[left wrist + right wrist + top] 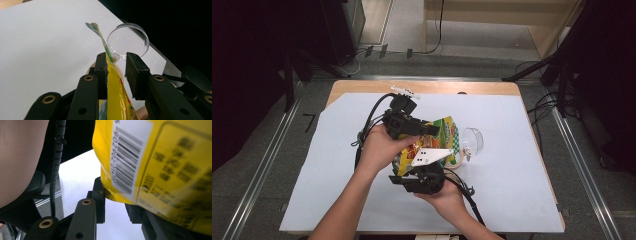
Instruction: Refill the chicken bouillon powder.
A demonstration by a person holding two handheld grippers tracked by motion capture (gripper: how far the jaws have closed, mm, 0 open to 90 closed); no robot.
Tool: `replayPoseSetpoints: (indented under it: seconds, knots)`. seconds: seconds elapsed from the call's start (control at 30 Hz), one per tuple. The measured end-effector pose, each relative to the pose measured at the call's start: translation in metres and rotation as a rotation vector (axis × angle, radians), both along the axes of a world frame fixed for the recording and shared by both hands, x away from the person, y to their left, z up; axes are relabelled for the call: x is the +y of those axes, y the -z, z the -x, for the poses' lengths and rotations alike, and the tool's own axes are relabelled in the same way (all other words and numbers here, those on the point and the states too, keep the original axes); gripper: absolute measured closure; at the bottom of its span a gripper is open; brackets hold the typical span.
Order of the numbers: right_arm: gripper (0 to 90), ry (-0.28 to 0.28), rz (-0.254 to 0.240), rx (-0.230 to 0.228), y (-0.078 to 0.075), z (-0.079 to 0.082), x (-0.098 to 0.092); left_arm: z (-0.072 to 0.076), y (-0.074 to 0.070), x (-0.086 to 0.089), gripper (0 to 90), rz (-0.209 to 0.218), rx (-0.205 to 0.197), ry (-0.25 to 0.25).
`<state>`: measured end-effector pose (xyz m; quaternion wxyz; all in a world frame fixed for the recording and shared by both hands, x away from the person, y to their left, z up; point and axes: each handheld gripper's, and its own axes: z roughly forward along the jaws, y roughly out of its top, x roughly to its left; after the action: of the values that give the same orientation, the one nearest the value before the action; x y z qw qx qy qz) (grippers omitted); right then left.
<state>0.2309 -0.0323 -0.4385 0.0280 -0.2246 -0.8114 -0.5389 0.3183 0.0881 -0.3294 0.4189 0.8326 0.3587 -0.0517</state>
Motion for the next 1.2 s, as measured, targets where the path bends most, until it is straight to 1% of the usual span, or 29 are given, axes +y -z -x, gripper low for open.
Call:
replayPoseSetpoints:
  seconds: [0.37,1.2]
  knots:
    - [73.5,0.000,0.000,-0.003,-0.0007,0.0006,0.0002,0.0003,-0.0005,0.0005,72.1,0.007,0.007,0.001]
    - [73.6,0.002,-0.004,-0.002,-0.0003,0.0004,0.0007,0.0026,-0.0021,-0.0007,72.2,0.005,-0.001,-0.003]
